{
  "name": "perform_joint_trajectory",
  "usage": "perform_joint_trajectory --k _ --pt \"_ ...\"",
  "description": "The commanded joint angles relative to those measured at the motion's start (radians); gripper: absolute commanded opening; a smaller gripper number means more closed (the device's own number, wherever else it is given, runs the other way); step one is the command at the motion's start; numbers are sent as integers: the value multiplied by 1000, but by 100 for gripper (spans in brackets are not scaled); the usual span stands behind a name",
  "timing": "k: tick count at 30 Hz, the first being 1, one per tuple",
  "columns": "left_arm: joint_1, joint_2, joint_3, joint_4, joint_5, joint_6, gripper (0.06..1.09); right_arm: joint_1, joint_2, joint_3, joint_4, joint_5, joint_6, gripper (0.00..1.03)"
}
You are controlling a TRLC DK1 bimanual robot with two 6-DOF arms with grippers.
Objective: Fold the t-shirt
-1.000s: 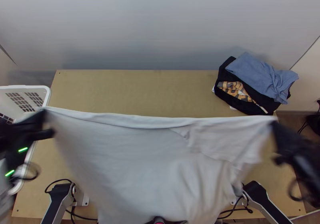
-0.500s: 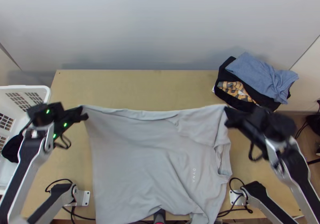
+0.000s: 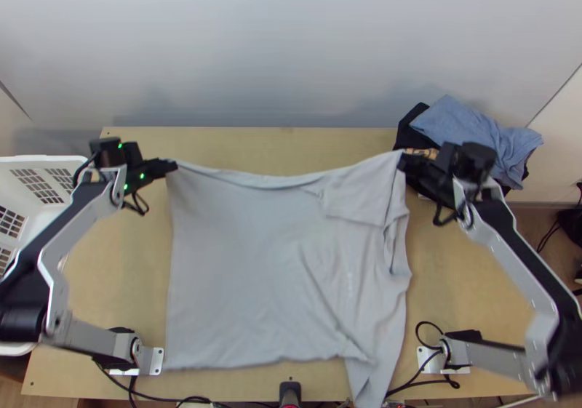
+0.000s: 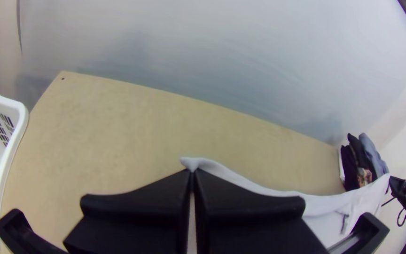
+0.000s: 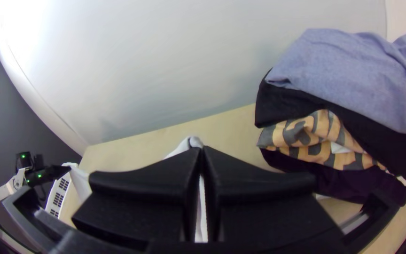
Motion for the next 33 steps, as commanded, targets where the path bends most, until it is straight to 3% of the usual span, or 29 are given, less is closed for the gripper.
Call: perform_joint_trajectory --k 1,14,22,23,24,25,26,27,29,33 --pt "5 256 228 18 -12 -7 9 -43 292 175 73 23 -3 3" --pt "11 590 722 -223 -21 -47 9 -52 671 730 -275 53 106 3" --pt "18 716 908 -305 -23 -50 9 -23 767 882 -304 79 103 3" --pt "19 725 926 -305 -23 -48 17 -22 767 891 -303 78 99 5" --pt "21 727 938 -308 -23 -44 44 -22 766 897 -303 78 103 24" --pt "22 719 941 -308 -21 -40 77 -23 755 892 -309 78 103 44" --pt "25 705 943 -311 -18 -42 107 -25 735 883 -310 78 101 55" --pt "27 689 943 -317 -17 -42 105 -25 709 868 -309 78 89 64" --pt "30 639 940 -340 -17 -53 105 -22 629 819 -318 78 75 97" --pt "25 512 897 -440 -4 -51 105 -6 435 739 -454 78 63 100"
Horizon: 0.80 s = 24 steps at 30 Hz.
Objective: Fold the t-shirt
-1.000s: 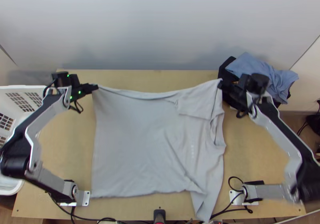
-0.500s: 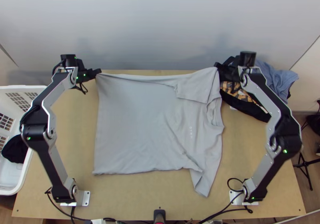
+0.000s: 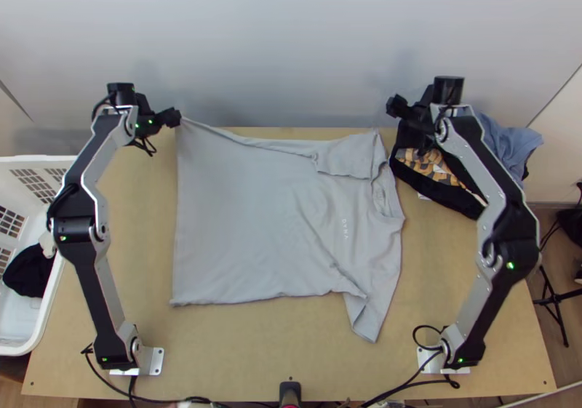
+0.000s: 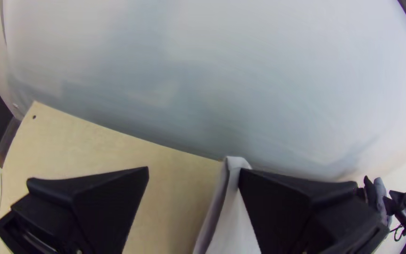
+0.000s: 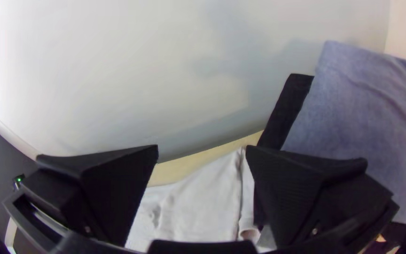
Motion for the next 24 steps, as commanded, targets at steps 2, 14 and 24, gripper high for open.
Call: perform_joint_trajectory --k 2,14,24 --pt "-8 -203 -49 -162 21 7 105 13 -291 -92 -263 0 -1 100" --pt "173 -441 -477 -100 81 128 105 -111 -732 -557 -906 -76 -101 100" --pt "123 -879 -801 -393 137 299 104 -208 -906 -1045 -953 -236 -273 92"
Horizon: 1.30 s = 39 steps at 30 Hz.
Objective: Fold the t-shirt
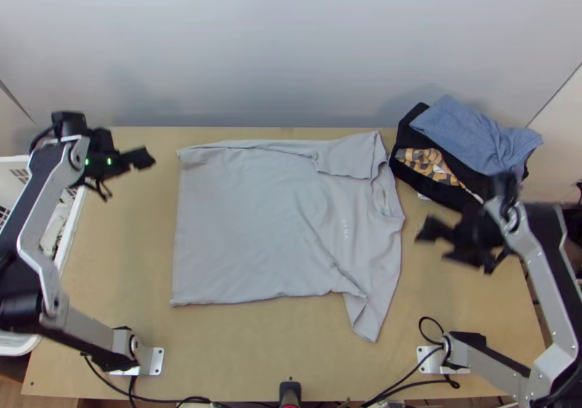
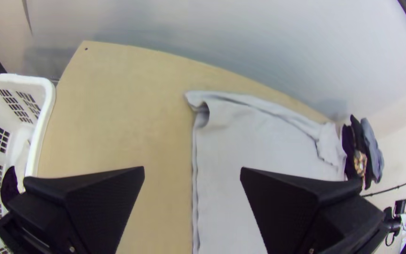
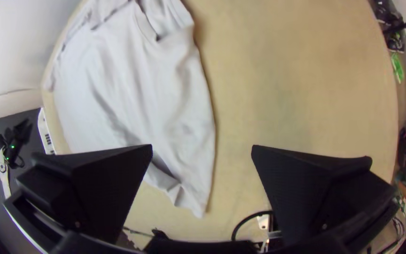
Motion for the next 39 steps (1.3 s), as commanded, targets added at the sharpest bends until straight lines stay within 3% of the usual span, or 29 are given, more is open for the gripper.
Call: perform_joint_trajectory --k 1,4,10,12,17,20,32,35,39 --pt "-7 -318 -245 -147 20 99 104 -24 -97 -324 -62 -75 -119 90" --pt "-22 -431 -309 -192 19 128 104 36 -83 -377 -13 -86 -118 83" --pt "-22 -471 -358 -203 19 116 104 99 -3 -394 180 -90 -104 80" --pt "-25 -471 -362 -201 19 108 104 99 14 -388 254 -90 -105 69" --pt "-34 -481 -366 -206 19 108 104 96 28 -380 346 -89 -125 67" --pt "-28 -485 -368 -212 16 123 104 96 37 -385 394 -89 -121 47" --pt "-23 -481 -369 -217 6 149 104 105 75 -405 463 -87 -113 46" --pt "-23 -481 -369 -229 5 153 104 108 77 -410 490 -87 -108 35" --pt "-27 -467 -363 -299 -20 191 104 127 98 -420 502 -87 -105 35"
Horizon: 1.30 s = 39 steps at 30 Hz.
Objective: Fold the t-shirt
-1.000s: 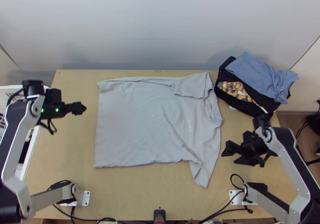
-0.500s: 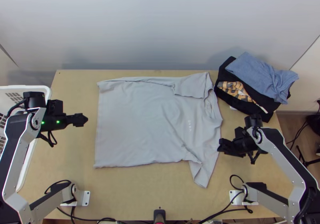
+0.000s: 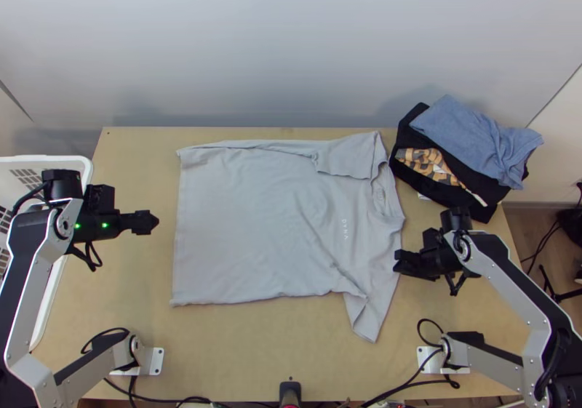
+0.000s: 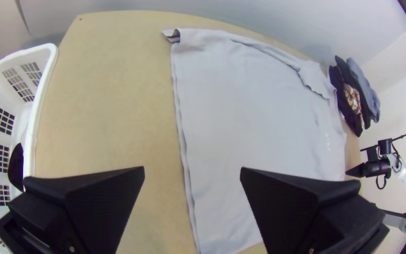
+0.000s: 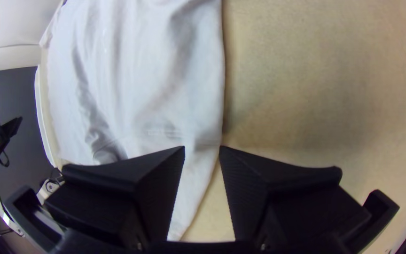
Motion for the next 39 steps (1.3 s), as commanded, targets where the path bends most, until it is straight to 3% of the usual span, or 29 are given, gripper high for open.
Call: perform_joint_trajectory --k 1,9,12,14,25,28,32,39 --pt "-2 15 6 -95 -25 59 104 20 29 -22 38 3 4 35" --pt "27 14 -104 -142 -25 108 104 35 33 -66 81 7 4 35" --pt "-1 25 -129 -222 -16 129 104 35 13 -78 109 13 3 12" --pt "-33 26 -173 -265 -13 168 104 40 -9 -86 116 21 3 3" --pt "-303 -51 -322 -297 4 120 103 55 -46 -83 118 47 12 3" --pt "-300 -3 -321 -293 4 111 103 55 -47 -77 118 47 20 3" --pt "-277 63 -310 -277 4 125 91 64 -55 -78 116 47 32 3" --pt "-283 169 -305 -250 4 171 91 75 -78 -88 116 47 46 3"
